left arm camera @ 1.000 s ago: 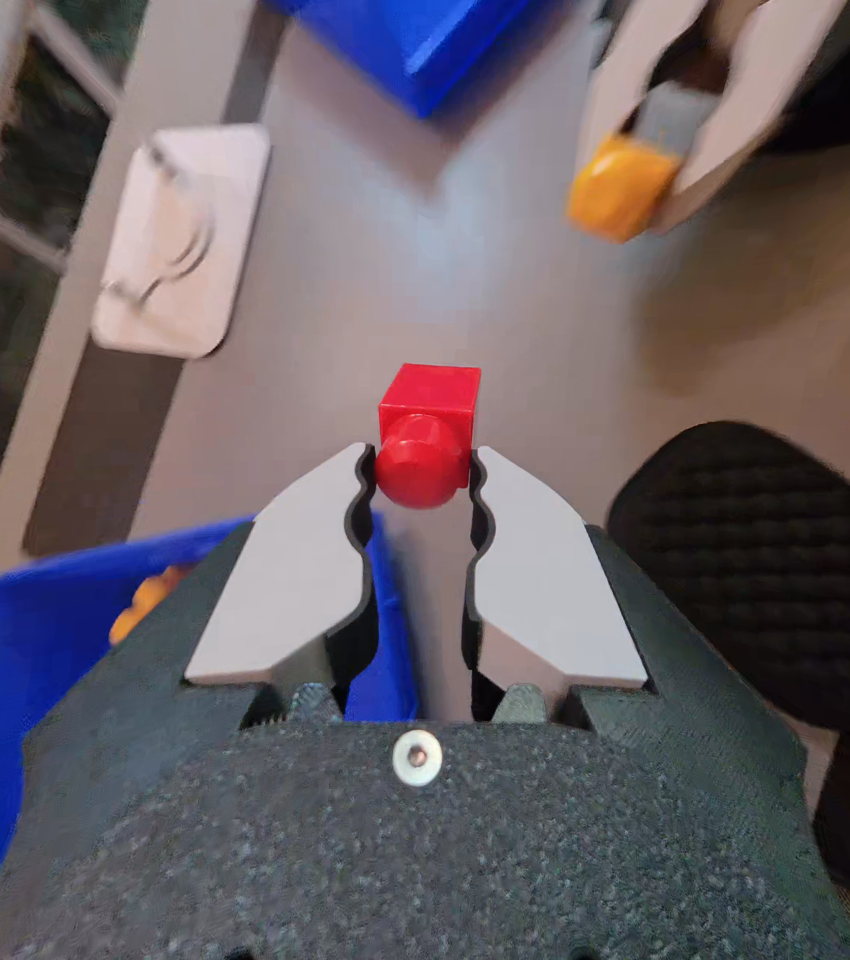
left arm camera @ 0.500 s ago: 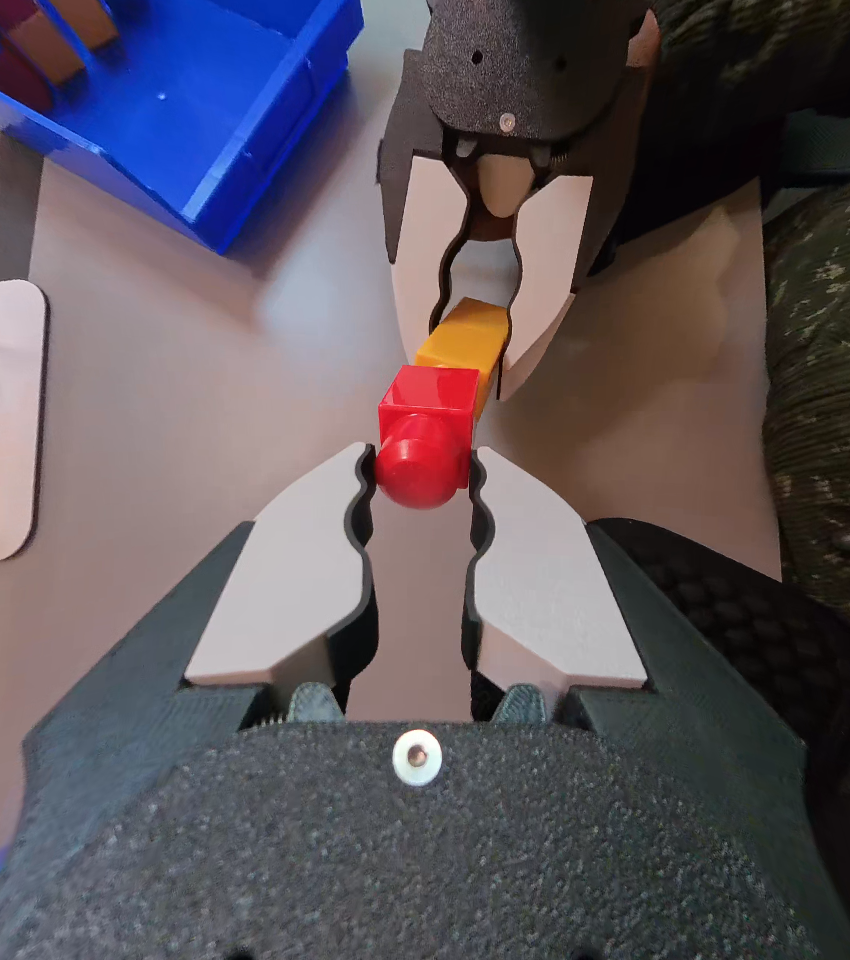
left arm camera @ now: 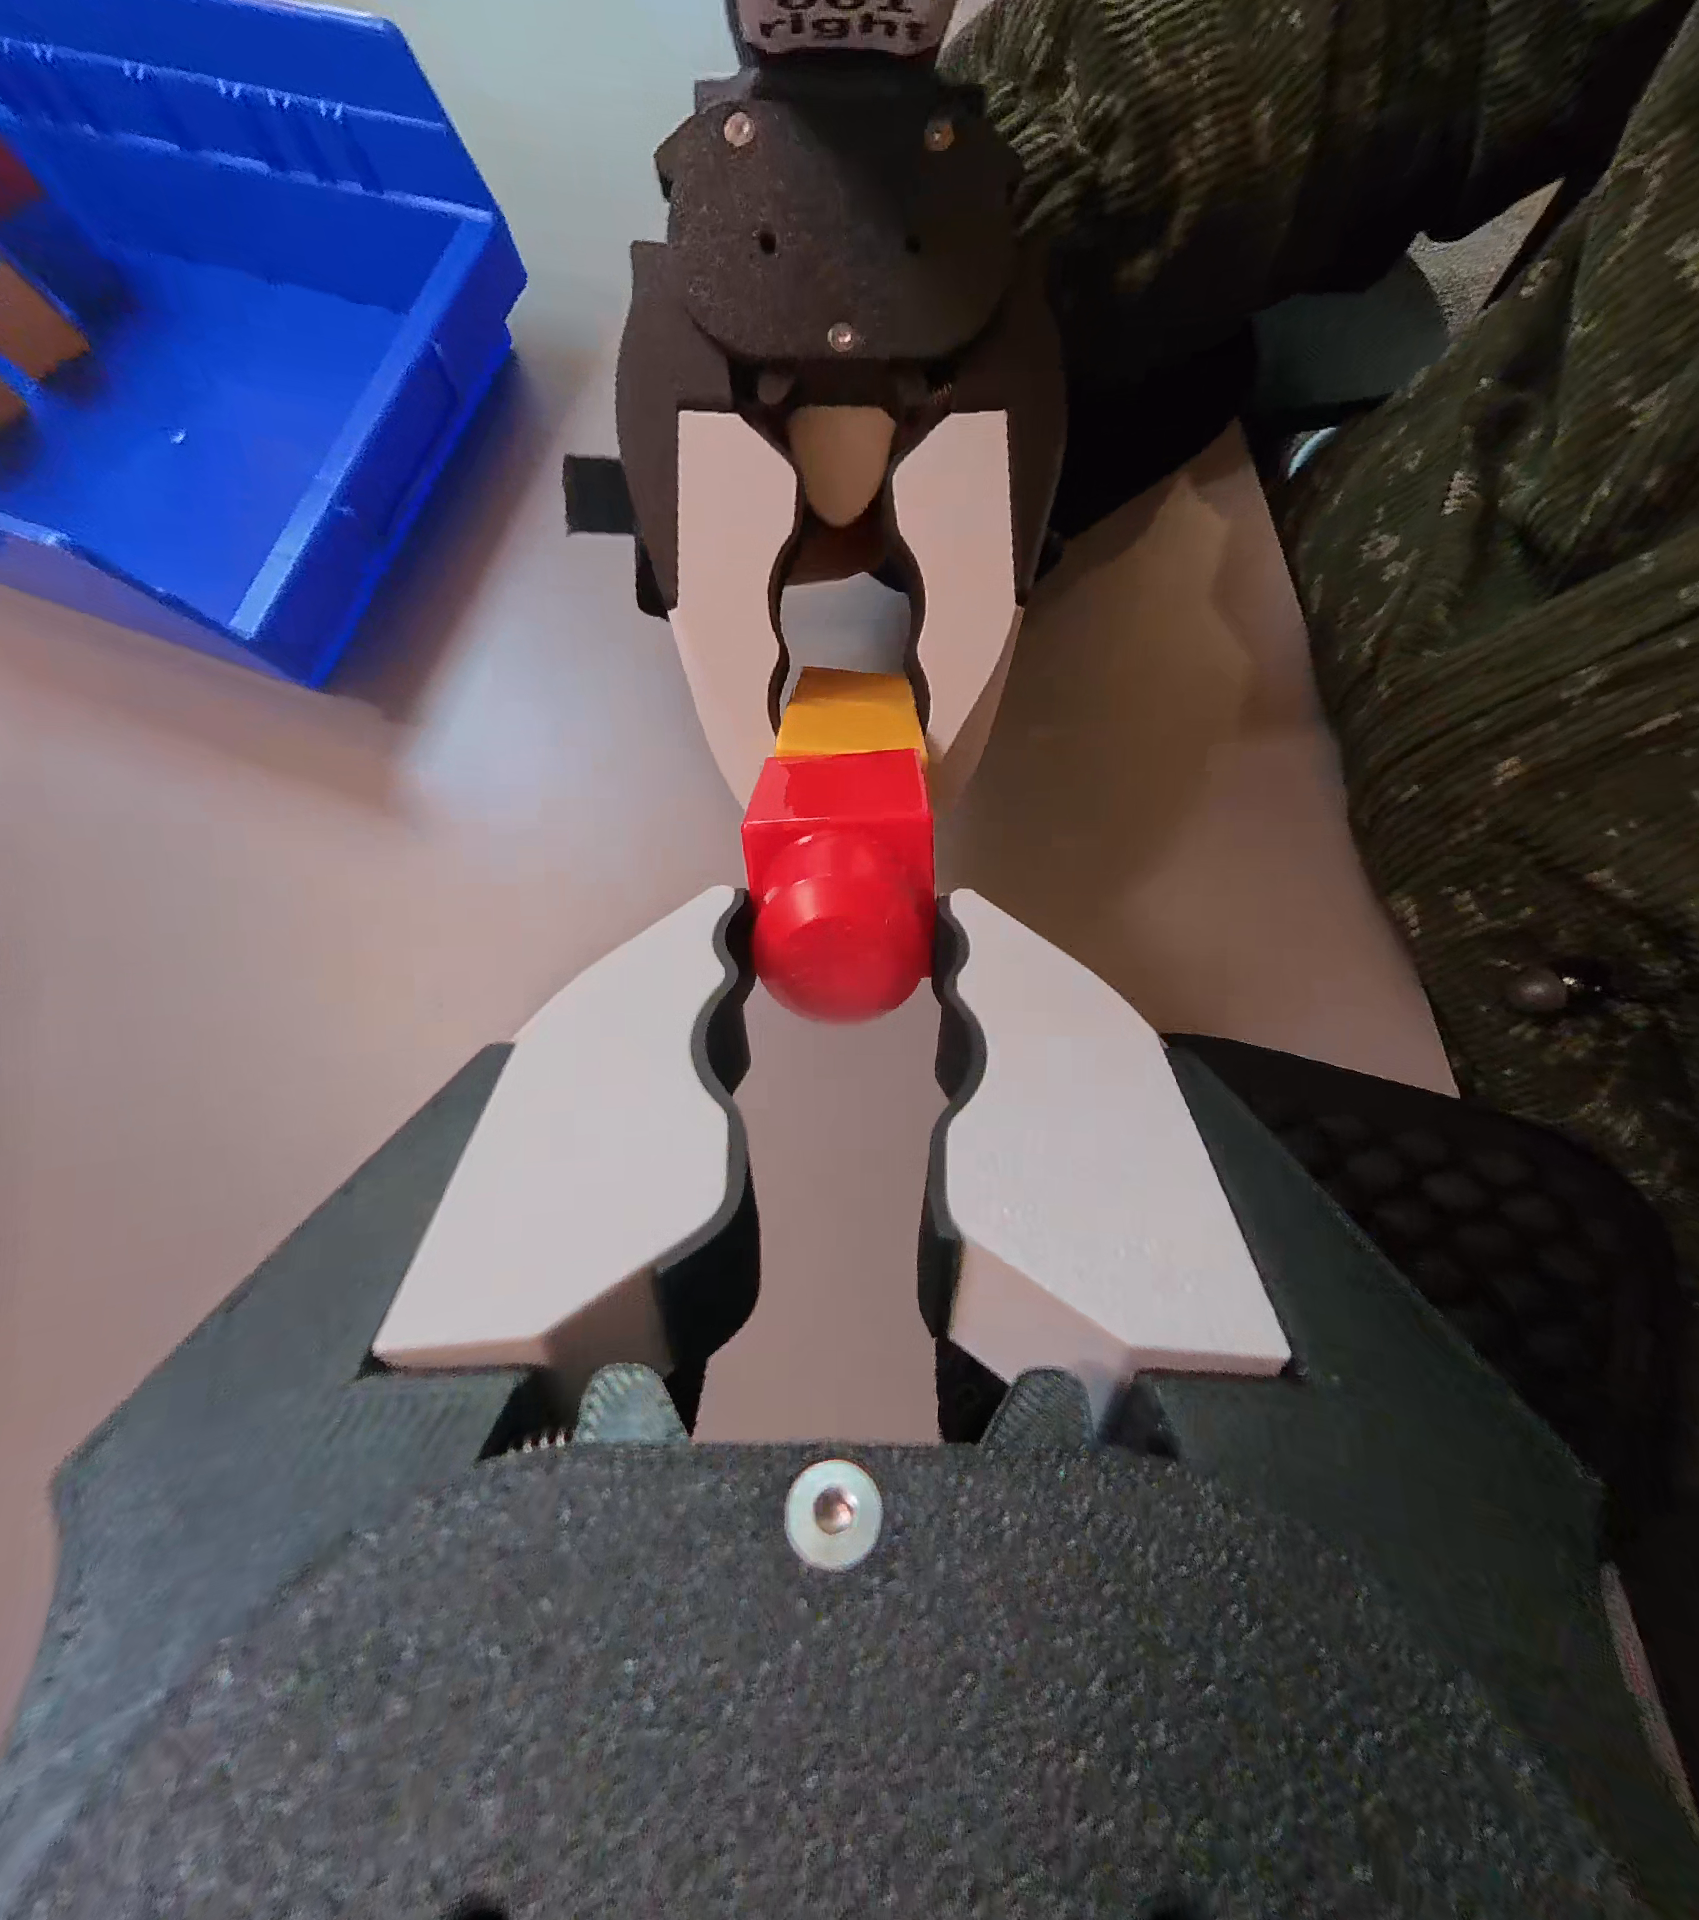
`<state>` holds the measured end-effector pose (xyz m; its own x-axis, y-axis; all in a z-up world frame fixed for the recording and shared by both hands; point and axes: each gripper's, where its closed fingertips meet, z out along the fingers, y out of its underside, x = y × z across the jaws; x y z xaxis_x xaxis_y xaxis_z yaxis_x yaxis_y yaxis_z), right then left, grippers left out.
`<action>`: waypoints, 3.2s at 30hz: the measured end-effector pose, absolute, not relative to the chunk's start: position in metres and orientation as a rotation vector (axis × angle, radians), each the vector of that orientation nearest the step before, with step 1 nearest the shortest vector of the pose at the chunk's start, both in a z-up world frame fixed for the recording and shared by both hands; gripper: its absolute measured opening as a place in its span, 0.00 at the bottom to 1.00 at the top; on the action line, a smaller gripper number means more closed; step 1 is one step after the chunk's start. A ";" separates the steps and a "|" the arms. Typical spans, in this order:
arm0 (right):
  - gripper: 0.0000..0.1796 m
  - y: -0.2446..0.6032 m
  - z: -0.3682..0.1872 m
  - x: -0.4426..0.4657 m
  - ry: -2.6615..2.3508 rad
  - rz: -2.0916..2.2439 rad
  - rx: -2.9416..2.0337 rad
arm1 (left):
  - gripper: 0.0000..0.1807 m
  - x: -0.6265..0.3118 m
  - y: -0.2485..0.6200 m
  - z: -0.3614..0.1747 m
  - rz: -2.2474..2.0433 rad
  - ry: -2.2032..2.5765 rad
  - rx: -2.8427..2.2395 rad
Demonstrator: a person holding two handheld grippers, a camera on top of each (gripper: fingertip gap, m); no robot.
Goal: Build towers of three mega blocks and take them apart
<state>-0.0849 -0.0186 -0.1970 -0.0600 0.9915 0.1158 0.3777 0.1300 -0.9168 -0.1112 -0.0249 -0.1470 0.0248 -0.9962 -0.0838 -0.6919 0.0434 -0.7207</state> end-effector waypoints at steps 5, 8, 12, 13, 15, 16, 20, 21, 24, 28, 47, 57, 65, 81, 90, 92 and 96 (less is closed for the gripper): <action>0.20 -0.024 -0.197 -0.086 -1.598 0.940 -1.351 | 0.18 -0.110 -0.031 -0.146 -0.633 1.767 -1.635; 0.20 -0.025 -0.198 -0.086 -1.608 0.929 -1.345 | 0.18 -0.110 -0.033 -0.146 -0.618 1.781 -1.607; 0.20 -0.028 -0.197 -0.086 -1.615 0.946 -1.333 | 0.18 -0.109 -0.036 -0.145 -0.627 1.791 -1.561; 0.20 -0.028 -0.197 -0.086 -1.619 0.947 -1.330 | 0.18 -0.109 -0.037 -0.144 -0.626 1.797 -1.549; 0.20 -0.030 -0.197 -0.086 -1.623 0.952 -1.326 | 0.18 -0.108 -0.038 -0.144 -0.626 1.806 -1.534; 0.20 -0.030 -0.197 -0.086 -1.624 0.956 -1.325 | 0.18 -0.108 -0.038 -0.144 -0.627 1.808 -1.530; 0.20 -0.030 -0.196 -0.085 -1.623 0.956 -1.323 | 0.18 -0.108 -0.038 -0.143 -0.637 1.801 -1.524; 0.20 -0.030 -0.196 -0.085 -1.621 0.957 -1.323 | 0.18 -0.108 -0.038 -0.143 -0.640 1.798 -1.522; 0.20 -0.030 -0.195 -0.085 -1.616 0.957 -1.322 | 0.18 -0.106 -0.038 -0.141 -0.659 1.773 -1.518; 0.20 -0.027 -0.189 -0.085 -1.583 0.979 -1.313 | 0.18 -0.099 -0.036 -0.128 -0.755 1.655 -1.501; 0.26 -0.004 -0.145 -0.070 -1.435 1.000 -1.318 | 0.20 -0.084 -0.006 -0.193 -0.624 1.393 -1.707; 0.16 -0.014 -0.140 -0.072 -1.559 0.870 -1.363 | 0.22 -0.085 -0.006 -0.195 -0.468 1.407 -1.680; 0.16 0.168 -0.054 0.070 -1.122 0.485 -1.635 | 0.05 -0.145 0.030 -0.130 -0.655 0.851 -1.540; 0.16 0.396 -0.169 0.096 -0.690 0.318 -2.002 | 0.00 -0.178 0.048 -0.126 -0.573 0.697 -1.521; 0.25 0.378 -0.128 0.099 -0.649 0.380 -1.934 | 0.09 -0.279 0.065 -0.066 -0.445 0.470 -1.596; 0.25 0.356 -0.103 0.089 -0.696 0.398 -1.850 | 0.12 -0.317 0.075 -0.063 -0.347 0.458 -1.707; 0.26 0.275 -0.076 0.047 -0.840 0.544 -1.710 | 0.17 -0.384 0.106 -0.098 -0.105 0.491 -2.030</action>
